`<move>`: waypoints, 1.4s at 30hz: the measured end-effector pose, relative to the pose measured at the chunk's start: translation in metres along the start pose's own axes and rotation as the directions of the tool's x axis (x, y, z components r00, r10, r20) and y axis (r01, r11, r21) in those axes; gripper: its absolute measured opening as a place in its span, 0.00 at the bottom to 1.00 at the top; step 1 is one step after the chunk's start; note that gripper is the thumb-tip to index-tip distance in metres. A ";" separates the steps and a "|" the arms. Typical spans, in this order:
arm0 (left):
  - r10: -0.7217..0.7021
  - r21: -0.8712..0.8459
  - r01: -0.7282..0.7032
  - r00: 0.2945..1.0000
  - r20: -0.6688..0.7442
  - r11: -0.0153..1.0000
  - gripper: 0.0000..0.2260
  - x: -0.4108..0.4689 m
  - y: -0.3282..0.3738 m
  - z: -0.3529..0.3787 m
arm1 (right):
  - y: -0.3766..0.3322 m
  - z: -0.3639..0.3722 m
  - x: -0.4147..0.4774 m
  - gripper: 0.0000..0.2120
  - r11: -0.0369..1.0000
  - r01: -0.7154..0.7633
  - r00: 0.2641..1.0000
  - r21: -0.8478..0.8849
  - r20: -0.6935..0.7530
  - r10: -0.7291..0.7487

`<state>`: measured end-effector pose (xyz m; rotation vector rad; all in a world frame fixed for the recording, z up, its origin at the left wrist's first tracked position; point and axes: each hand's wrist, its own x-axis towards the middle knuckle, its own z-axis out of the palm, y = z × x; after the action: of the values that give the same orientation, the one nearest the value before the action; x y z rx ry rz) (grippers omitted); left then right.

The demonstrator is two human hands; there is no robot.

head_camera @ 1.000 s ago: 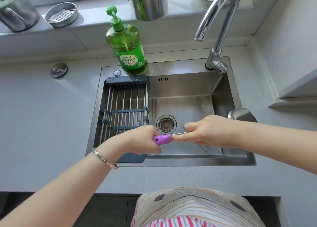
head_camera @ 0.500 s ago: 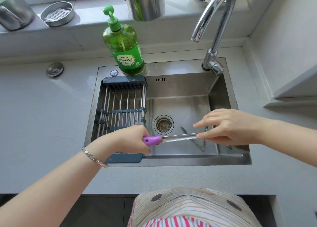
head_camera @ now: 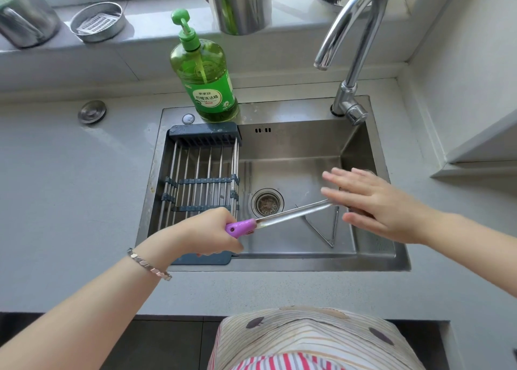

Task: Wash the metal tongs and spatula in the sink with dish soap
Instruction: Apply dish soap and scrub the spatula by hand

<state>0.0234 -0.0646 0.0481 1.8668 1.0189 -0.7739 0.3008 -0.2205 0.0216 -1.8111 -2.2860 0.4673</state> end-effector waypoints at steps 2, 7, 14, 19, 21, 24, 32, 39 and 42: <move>-0.009 -0.035 0.009 1.000 -0.014 0.999 0.09 0.000 -0.003 0.002 | -0.001 0.000 -0.001 0.38 0.946 -0.256 0.966 0.198 0.012 0.259; 0.016 0.004 -0.016 0.996 -0.091 1.000 0.10 0.006 0.002 0.017 | -0.011 0.016 0.028 0.35 0.510 -0.774 0.582 0.375 0.106 0.806; -0.035 -0.034 0.030 0.988 -0.147 0.999 0.09 0.011 -0.008 0.011 | -0.004 0.006 0.062 0.20 0.072 -0.680 0.250 0.729 0.138 0.958; -0.108 -0.263 0.061 0.980 -0.169 0.963 0.06 0.007 -0.021 0.001 | -0.013 0.010 0.089 0.11 -0.424 -0.212 0.176 0.880 0.461 0.870; -0.133 -0.408 0.040 0.970 -0.203 0.912 0.07 0.009 -0.016 0.006 | -0.029 0.014 0.104 0.14 -0.558 -0.077 0.396 0.826 0.539 0.744; -0.103 -0.575 -0.080 0.954 -0.280 0.815 0.08 0.013 0.004 0.015 | -0.063 0.015 0.131 0.16 -0.517 -0.178 0.663 0.837 0.490 0.566; 0.045 -0.693 -0.231 0.960 -0.276 0.683 0.30 0.027 0.024 -0.019 | -0.078 0.006 0.164 0.15 -0.068 -0.371 0.747 0.926 0.341 0.571; -0.158 -0.911 -0.411 0.899 -0.409 0.027 0.14 0.041 0.035 -0.084 | -0.070 -0.015 0.184 0.13 0.352 -0.537 0.838 0.767 0.436 0.327; -0.369 -0.860 -0.497 0.825 -0.428 -0.113 0.12 0.049 0.029 -0.095 | -0.055 -0.033 0.210 0.10 0.436 -0.576 0.786 0.692 0.322 0.528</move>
<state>0.0833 0.0273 0.0621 0.5385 1.2396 0.7947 0.2120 -0.0237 0.0615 -1.9596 -1.0558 1.3653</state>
